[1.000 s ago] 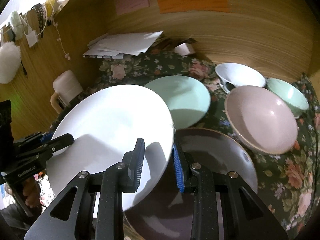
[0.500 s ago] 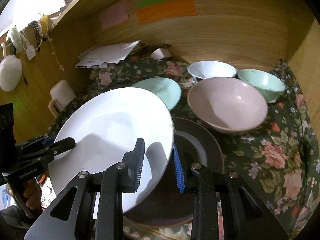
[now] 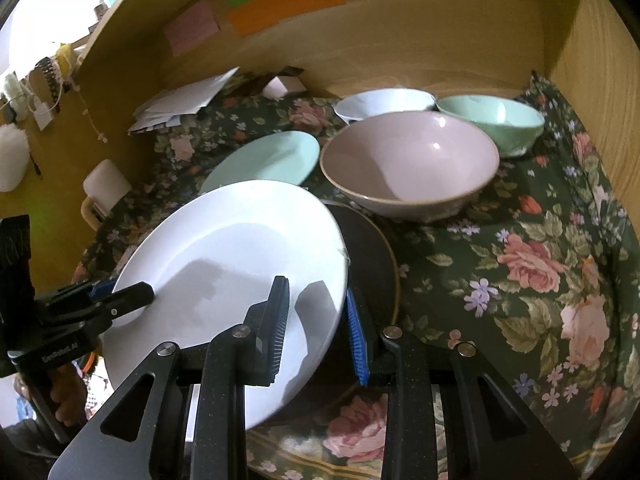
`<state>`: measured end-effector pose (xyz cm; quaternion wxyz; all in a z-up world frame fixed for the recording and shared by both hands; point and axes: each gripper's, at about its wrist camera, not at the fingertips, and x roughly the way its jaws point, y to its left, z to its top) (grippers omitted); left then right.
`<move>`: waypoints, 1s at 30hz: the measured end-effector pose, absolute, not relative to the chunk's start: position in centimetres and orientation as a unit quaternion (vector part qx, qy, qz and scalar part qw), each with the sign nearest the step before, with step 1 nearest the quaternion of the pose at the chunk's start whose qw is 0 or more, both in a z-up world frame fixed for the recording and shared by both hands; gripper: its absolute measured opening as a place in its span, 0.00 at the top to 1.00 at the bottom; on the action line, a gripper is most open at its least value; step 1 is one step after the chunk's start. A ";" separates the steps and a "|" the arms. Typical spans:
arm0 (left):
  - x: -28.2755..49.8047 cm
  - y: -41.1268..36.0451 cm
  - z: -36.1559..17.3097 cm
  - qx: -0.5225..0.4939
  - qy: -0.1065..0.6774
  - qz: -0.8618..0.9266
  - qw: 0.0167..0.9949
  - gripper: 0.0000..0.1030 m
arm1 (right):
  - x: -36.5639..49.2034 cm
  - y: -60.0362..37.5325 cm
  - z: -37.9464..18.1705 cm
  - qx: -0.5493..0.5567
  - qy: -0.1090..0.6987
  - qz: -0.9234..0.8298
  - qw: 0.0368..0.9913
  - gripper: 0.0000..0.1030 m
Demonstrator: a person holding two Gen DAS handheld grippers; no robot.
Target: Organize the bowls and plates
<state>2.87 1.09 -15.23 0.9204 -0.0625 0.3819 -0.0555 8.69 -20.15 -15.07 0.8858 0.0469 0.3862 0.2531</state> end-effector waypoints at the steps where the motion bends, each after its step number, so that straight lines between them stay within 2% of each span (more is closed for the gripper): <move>1: 3.1 0.9 -15.5 -0.063 0.386 -0.055 0.919 0.65 | 8.8 -20.3 -15.3 0.049 0.388 0.253 0.885 0.75; 30: 7.1 0.4 -17.7 -0.037 0.410 -0.046 0.910 0.65 | 10.4 -20.7 -16.3 0.049 0.411 0.237 0.879 0.73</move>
